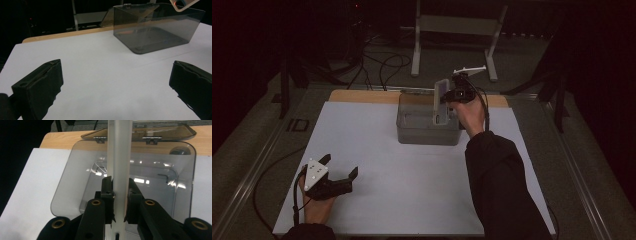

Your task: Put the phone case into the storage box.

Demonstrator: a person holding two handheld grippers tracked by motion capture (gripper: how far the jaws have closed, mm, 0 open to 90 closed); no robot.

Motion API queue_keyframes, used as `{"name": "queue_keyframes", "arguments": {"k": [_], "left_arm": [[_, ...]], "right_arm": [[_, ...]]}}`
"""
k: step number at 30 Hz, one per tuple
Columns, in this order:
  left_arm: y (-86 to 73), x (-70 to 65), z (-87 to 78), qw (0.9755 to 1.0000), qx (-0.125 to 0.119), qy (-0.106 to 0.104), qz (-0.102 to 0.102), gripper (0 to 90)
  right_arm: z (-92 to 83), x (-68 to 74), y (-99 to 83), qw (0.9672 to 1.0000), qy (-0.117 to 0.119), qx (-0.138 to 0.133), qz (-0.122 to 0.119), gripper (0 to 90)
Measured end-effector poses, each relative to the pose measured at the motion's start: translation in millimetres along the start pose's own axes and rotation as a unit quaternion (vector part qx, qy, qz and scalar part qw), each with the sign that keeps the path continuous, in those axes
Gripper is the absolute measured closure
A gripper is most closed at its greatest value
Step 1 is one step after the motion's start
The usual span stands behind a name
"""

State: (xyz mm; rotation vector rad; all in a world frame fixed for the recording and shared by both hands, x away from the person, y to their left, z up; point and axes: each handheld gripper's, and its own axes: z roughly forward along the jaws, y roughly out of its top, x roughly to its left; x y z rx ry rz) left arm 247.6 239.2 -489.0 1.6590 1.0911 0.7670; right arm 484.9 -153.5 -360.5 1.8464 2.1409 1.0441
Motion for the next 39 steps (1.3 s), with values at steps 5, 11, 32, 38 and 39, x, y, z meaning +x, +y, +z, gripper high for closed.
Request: {"name": "queue_keyframes", "arguments": {"k": [5, 11, 32, 38, 39], "left_arm": [[-0.1, -0.1, 0.3, 1.0000, 0.000, -0.001, 0.000, 0.0], [0.0, 0.0, 0.0, 1.0000, -0.001, 0.000, -0.001, 0.0], [-0.1, 0.8, -0.6, 1.0000, -0.002, -0.002, -0.002, 0.0], [0.0, 0.8, -0.7, 1.0000, -0.002, -0.001, -0.003, 0.0], [0.0, 0.6, -0.6, 1.0000, -0.003, -0.002, -0.003, 0.0]], "right_arm": [[0.2, -4.4, 1.2, 1.0000, -0.005, -0.001, 0.002, 81.3], [2.3, -7.7, 1.1, 0.9999, -0.016, 0.003, 0.003, 81.3], [8.0, -22.8, 1.6, 0.9989, -0.045, 0.009, 0.006, 81.3], [12.3, -29.2, -0.2, 0.9984, -0.053, 0.014, 0.011, 81.3], [12.8, -29.8, -0.4, 0.9984, -0.053, 0.014, 0.013, 81.3]]}}
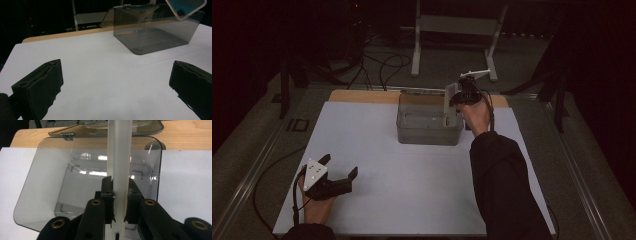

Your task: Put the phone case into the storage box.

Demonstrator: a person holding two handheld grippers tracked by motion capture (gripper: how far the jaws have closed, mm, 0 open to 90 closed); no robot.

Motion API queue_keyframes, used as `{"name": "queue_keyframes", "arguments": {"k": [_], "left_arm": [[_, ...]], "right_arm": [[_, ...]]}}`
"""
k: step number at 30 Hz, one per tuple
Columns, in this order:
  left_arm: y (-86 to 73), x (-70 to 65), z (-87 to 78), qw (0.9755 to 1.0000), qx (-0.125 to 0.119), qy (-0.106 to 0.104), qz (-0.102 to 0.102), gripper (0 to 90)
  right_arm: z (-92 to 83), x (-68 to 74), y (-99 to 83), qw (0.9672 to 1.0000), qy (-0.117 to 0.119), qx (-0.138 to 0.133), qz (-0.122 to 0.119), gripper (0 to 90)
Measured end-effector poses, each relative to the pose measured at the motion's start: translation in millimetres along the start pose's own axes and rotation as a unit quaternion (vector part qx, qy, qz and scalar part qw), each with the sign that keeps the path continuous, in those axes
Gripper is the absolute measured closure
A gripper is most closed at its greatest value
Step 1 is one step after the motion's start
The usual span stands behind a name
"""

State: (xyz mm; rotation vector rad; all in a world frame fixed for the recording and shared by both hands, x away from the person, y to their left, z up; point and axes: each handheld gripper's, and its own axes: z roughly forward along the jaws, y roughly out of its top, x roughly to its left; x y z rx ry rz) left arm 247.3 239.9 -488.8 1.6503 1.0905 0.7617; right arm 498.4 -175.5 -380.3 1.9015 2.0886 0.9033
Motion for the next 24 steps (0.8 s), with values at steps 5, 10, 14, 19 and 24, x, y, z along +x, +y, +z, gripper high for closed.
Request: {"name": "queue_keyframes", "arguments": {"k": [5, 10, 14, 19, 24], "left_arm": [[0.0, -0.1, 0.0, 1.0000, 0.000, 0.000, 0.000, 0.0], [0.1, 0.2, -0.2, 1.0000, 0.000, 0.000, 0.000, 0.0], [0.2, 0.5, -0.6, 1.0000, 0.000, 0.000, 0.000, 0.0], [0.1, 0.3, -0.4, 1.0000, -0.001, -0.001, 0.000, 0.0], [0.2, 0.3, -0.6, 1.0000, -0.001, 0.000, 0.000, 0.0]], "right_arm": [[3.2, -2.3, -0.9, 1.0000, -0.003, 0.005, -0.001, 81.2], [5.7, -4.2, -1.2, 0.9999, -0.013, 0.007, -0.004, 81.3], [8.1, -6.9, -1.5, 0.9998, -0.017, 0.009, -0.004, 81.2], [12.9, -12.6, -3.2, 0.9996, -0.023, 0.014, 0.002, 81.2], [17.1, -15.2, -5.3, 0.9994, -0.028, 0.020, 0.005, 81.2]]}}
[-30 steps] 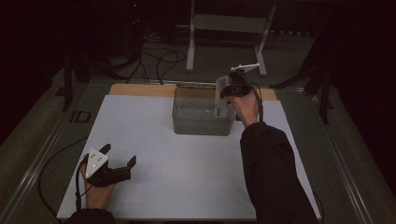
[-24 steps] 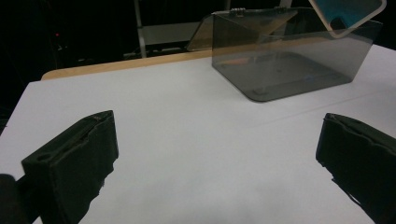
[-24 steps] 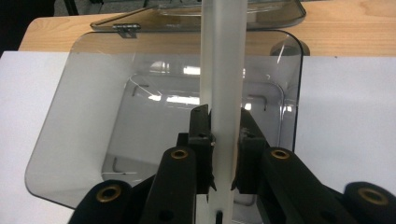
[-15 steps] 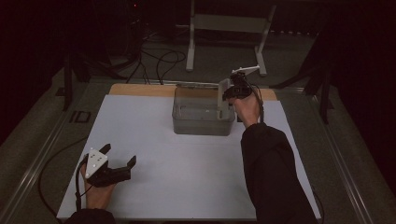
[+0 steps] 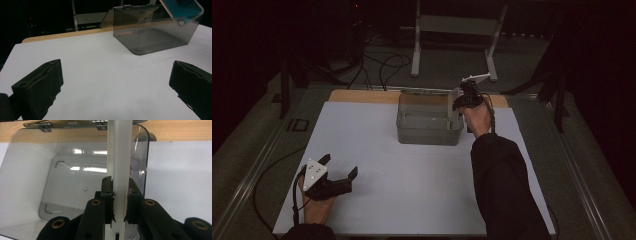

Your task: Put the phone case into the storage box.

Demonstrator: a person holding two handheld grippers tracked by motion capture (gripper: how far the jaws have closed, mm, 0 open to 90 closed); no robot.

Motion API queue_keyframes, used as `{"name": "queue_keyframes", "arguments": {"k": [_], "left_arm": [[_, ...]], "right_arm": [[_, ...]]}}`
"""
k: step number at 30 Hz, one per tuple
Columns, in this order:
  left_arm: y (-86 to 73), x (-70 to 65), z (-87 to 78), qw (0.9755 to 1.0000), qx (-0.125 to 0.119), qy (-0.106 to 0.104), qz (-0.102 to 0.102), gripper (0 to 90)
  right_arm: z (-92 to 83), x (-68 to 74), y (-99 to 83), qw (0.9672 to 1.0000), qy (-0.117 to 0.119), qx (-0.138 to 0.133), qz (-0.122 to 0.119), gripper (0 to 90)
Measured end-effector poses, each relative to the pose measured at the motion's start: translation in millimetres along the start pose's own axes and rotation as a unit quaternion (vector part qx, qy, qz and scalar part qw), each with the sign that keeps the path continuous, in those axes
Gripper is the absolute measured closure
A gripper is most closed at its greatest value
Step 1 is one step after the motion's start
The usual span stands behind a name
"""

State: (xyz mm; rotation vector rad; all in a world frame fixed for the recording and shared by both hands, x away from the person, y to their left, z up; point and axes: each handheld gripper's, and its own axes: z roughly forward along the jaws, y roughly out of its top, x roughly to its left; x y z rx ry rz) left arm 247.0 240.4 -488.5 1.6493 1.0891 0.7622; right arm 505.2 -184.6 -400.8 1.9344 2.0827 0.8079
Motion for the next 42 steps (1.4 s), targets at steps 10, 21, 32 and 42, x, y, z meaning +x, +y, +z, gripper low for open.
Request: {"name": "queue_keyframes", "arguments": {"k": [10, 21, 32, 42], "left_arm": [[0.0, 0.3, -0.1, 1.0000, 0.000, 0.000, -0.001, 0.0], [-0.1, -0.1, 0.2, 1.0000, 0.000, -0.001, -0.001, 0.0], [-0.3, 0.1, 0.3, 1.0000, 0.000, 0.000, -0.002, 0.0], [-0.2, 0.4, 0.2, 1.0000, 0.000, -0.001, -0.002, 0.0]], "right_arm": [[9.1, 1.5, -2.8, 0.9998, -0.013, 0.013, -0.001, 81.1], [15.7, 2.3, -5.5, 0.9995, -0.023, 0.021, -0.002, 81.1], [24.6, 1.4, -9.3, 0.9988, -0.038, 0.030, 0.000, 81.0], [31.2, 2.6, -10.7, 0.9977, -0.055, 0.039, -0.002, 81.0]]}}
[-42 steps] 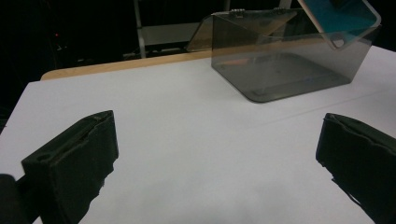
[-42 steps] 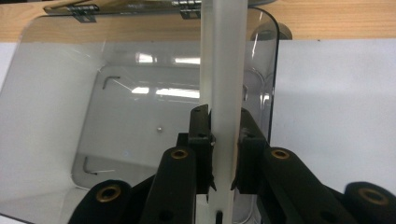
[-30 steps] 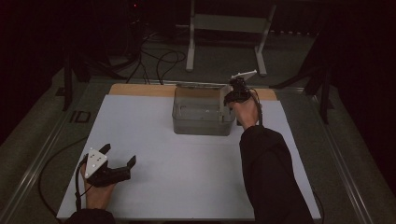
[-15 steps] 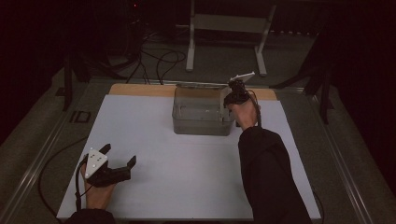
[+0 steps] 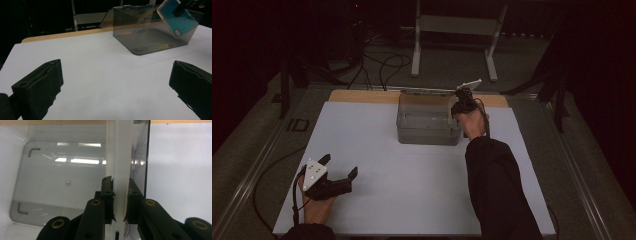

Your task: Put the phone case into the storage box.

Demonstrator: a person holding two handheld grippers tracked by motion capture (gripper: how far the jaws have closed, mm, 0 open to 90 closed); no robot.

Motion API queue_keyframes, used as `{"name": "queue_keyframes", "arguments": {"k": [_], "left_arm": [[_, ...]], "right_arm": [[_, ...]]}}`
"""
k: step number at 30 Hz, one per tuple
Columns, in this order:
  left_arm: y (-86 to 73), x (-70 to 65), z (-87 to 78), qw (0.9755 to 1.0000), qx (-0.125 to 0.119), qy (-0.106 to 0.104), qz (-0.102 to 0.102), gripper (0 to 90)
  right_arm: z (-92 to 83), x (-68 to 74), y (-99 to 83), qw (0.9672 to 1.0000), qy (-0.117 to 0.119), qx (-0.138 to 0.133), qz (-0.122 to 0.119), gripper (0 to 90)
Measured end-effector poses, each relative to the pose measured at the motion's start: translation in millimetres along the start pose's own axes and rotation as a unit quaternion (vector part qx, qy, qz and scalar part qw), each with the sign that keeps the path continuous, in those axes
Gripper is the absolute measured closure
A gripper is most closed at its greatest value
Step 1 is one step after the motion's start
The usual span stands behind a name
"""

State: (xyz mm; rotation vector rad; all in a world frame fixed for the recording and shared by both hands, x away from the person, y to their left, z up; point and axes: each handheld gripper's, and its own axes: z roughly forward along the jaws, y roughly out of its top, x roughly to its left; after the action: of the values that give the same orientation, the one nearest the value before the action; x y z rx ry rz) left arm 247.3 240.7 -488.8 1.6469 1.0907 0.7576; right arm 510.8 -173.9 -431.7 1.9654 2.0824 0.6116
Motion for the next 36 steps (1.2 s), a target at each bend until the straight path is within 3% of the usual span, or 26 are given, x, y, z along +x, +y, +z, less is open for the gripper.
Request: {"name": "queue_keyframes", "arguments": {"k": [12, 28, 36], "left_arm": [[0.1, 0.5, -0.2, 1.0000, -0.001, 0.000, -0.001, 0.0], [0.1, 1.0, -0.5, 1.0000, -0.002, 0.000, -0.004, 0.0], [0.1, 1.3, -0.5, 1.0000, -0.002, 0.001, -0.004, 0.0]], "right_arm": [[7.9, 2.6, -0.3, 0.9998, -0.012, 0.012, -0.001, 80.9], [13.5, 6.2, -0.2, 0.9998, -0.017, 0.006, 0.006, 78.4], [14.3, 8.3, -0.8, 0.9993, -0.036, 0.004, 0.002, 80.8]]}}
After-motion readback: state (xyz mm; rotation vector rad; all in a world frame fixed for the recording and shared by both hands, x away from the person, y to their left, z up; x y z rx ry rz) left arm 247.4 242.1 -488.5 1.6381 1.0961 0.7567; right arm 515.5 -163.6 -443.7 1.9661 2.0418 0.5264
